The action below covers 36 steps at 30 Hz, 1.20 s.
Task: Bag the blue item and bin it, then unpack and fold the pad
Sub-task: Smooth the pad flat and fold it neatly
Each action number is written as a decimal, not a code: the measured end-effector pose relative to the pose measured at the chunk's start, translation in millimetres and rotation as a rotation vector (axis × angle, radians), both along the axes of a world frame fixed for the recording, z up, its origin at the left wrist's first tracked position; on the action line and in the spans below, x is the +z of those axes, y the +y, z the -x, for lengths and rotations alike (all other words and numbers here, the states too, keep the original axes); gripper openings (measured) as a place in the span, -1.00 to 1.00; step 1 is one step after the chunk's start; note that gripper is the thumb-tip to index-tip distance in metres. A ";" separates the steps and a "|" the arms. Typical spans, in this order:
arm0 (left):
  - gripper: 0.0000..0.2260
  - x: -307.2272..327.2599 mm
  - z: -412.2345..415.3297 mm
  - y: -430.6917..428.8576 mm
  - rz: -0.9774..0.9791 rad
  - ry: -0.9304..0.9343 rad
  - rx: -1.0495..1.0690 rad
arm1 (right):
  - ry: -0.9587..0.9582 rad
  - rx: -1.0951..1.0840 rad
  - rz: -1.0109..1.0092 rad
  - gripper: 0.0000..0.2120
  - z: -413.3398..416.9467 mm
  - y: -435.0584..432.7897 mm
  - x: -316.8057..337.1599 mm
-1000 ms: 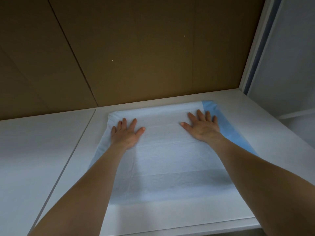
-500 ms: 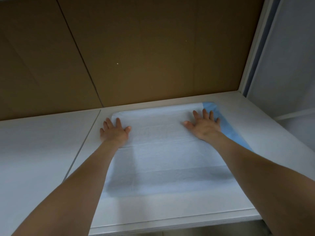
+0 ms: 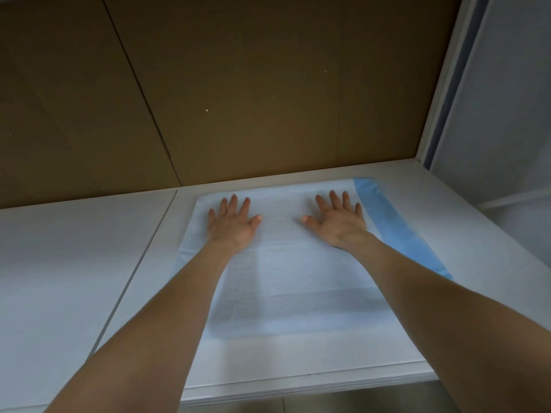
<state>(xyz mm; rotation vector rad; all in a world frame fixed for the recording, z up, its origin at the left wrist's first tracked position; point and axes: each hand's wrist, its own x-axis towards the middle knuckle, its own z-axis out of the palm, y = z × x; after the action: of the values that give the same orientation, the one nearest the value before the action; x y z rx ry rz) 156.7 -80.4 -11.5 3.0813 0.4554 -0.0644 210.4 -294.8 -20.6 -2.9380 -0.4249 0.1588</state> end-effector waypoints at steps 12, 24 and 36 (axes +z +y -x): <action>-0.47 -15.4 -44.6 -48.6 0.105 0.022 -0.096 | 0.002 0.081 0.040 -0.30 -32.0 16.8 -4.6; -0.47 -32.0 -58.2 -57.0 0.040 0.083 -0.126 | 0.022 0.050 0.080 -0.29 -42.6 -0.6 -21.1; -0.44 -32.5 -37.0 -15.7 0.041 0.068 -0.012 | 0.029 -0.064 0.075 -0.29 -44.7 -23.9 -22.7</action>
<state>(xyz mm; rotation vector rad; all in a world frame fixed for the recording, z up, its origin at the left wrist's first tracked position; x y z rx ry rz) 193.7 -96.0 -43.9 3.0493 0.4326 -0.1766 255.1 -318.7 -43.3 -3.0143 -0.3269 0.2130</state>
